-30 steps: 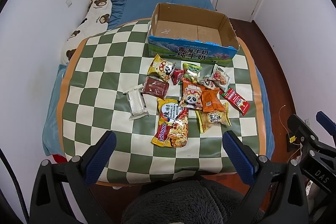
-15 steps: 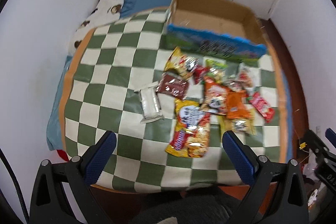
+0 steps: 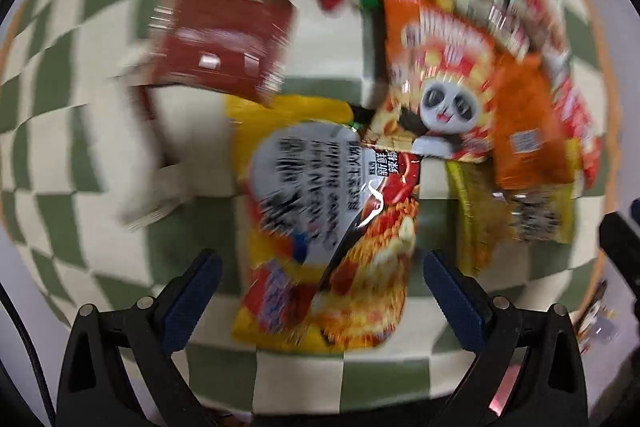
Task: Organize snacks
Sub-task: 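Grasp the Cheese Buldak noodle pack with left tool while right tool grasps yellow egg-biscuit bag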
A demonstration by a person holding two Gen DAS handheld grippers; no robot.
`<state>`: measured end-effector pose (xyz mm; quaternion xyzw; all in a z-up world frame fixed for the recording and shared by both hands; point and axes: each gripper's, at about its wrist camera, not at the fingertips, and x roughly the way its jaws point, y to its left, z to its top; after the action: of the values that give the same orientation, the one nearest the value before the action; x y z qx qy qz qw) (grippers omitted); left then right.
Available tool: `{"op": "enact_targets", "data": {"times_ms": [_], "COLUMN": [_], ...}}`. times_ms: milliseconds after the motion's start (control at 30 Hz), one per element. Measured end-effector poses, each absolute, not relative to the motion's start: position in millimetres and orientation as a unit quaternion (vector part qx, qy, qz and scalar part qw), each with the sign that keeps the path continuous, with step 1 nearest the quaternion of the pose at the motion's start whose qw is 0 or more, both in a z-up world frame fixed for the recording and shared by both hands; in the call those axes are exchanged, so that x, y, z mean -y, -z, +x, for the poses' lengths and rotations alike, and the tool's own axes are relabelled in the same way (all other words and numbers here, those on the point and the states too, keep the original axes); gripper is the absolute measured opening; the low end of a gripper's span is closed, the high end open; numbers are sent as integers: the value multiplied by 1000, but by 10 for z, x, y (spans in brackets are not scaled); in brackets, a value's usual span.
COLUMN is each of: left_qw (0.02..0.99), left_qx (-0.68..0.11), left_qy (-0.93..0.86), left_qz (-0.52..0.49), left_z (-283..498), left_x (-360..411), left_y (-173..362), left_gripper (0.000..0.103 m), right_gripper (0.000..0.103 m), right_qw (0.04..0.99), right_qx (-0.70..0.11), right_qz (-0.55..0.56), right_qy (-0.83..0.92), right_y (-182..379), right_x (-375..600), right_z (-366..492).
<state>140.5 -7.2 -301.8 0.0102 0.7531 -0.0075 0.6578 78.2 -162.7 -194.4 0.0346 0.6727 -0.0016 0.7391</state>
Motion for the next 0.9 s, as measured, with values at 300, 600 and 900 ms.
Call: {"op": "enact_targets", "data": {"times_ms": [300,600,900], "left_qw": [668,660,658], "left_qx": [-744,-751,-752], "left_qy": [0,-14,-11], "left_qz": [0,2,17], "left_z": [1374,1213,1384], "left_x": [50,-277,-186], "left_y": [3173,3230,3328], "left_gripper": [84,84,84], "right_gripper": [95,47,81], "right_qw": [640,607,632], "right_qx": [-730,-728,-774], "right_qz": [233,316,-31], "right_qy": [57,36,-4], "right_y": [2567,2992,2763], "right_x": [1912,1847,1803], "right_z": [640,736,937]}}
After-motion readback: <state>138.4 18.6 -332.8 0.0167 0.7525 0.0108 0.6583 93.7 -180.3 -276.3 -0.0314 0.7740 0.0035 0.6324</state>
